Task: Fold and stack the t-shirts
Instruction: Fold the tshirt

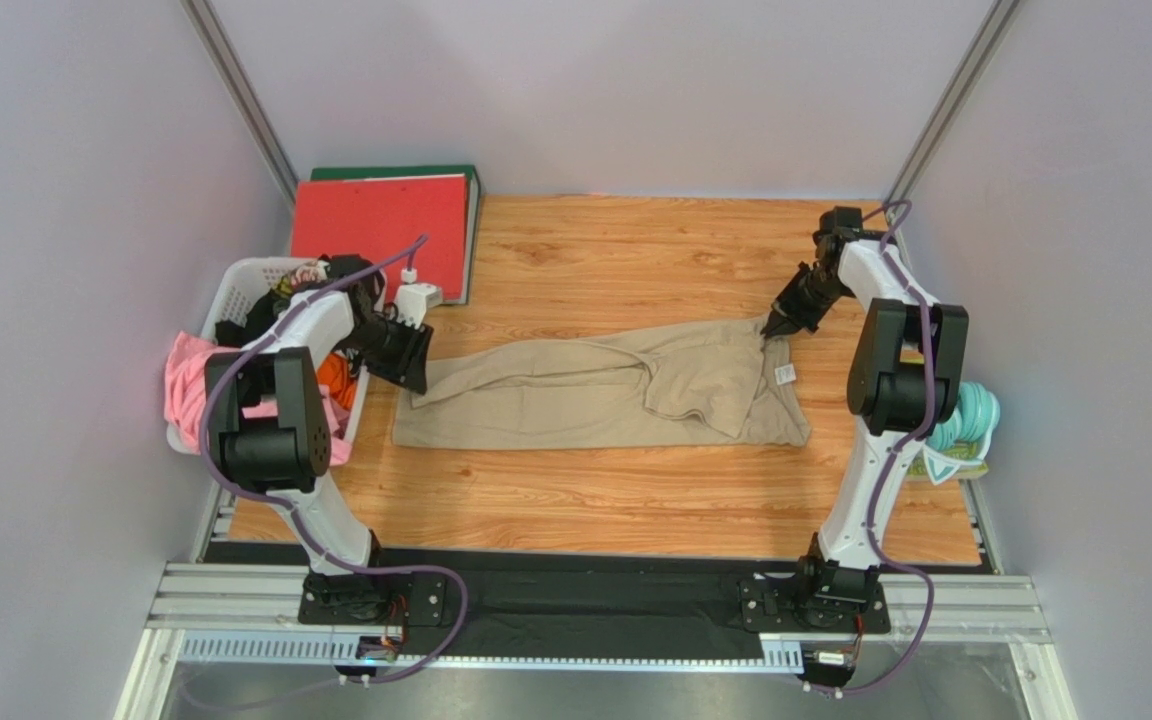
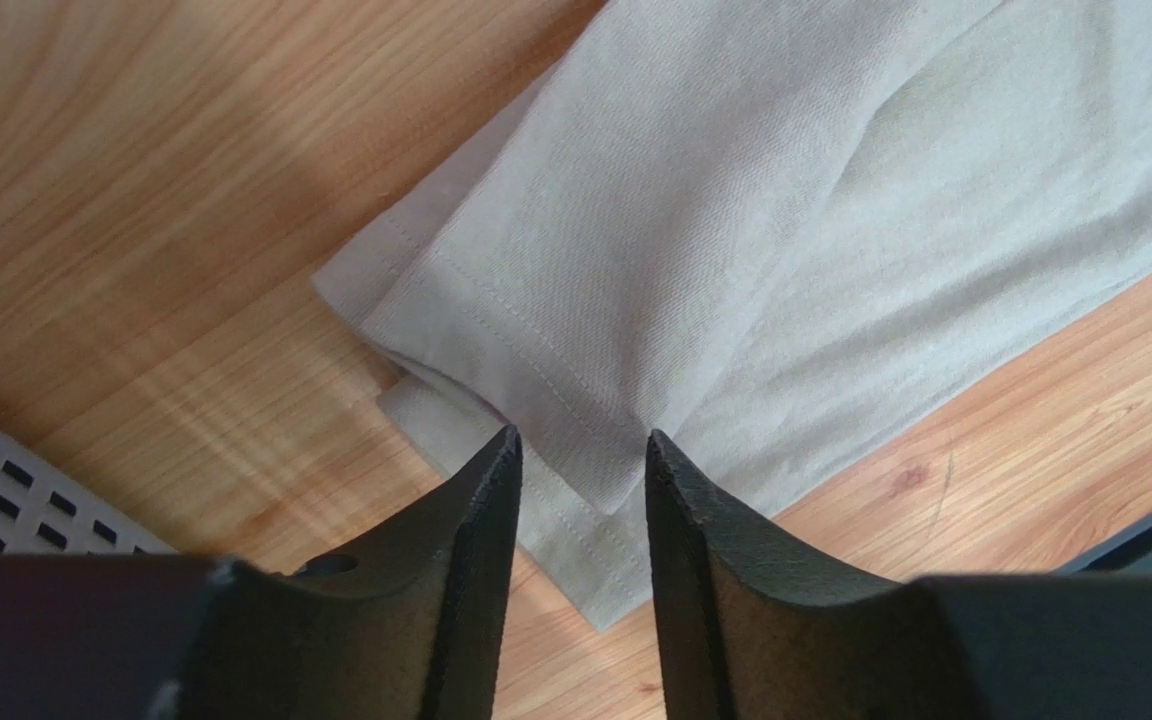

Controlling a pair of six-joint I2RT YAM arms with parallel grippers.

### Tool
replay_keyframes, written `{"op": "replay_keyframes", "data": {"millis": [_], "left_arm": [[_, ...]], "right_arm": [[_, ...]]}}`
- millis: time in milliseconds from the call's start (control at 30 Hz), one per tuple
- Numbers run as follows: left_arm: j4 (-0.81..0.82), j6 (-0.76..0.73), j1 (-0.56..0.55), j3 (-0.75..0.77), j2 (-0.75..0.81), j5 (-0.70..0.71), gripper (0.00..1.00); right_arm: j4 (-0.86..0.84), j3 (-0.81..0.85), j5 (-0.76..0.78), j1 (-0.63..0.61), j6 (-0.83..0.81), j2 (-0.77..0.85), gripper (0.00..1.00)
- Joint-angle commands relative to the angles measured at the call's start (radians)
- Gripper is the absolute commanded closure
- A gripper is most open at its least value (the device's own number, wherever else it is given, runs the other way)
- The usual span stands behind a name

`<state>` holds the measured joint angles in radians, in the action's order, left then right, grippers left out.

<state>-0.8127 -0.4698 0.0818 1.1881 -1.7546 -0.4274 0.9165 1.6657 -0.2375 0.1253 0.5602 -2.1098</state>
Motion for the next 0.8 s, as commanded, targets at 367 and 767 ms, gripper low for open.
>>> {"op": "replay_keyframes", "data": {"millis": [367, 767], "left_arm": [[-0.025, 0.023, -0.042, -0.03, 0.173, 0.139, 0.49], [0.001, 0.076, -0.116, -0.119, 0.144, 0.184, 0.48]], "right_arm": [[-0.018, 0.008, -0.013, -0.007, 0.006, 0.004, 1.0], [-0.013, 0.023, -0.02, -0.007, 0.009, 0.01, 1.0]]}}
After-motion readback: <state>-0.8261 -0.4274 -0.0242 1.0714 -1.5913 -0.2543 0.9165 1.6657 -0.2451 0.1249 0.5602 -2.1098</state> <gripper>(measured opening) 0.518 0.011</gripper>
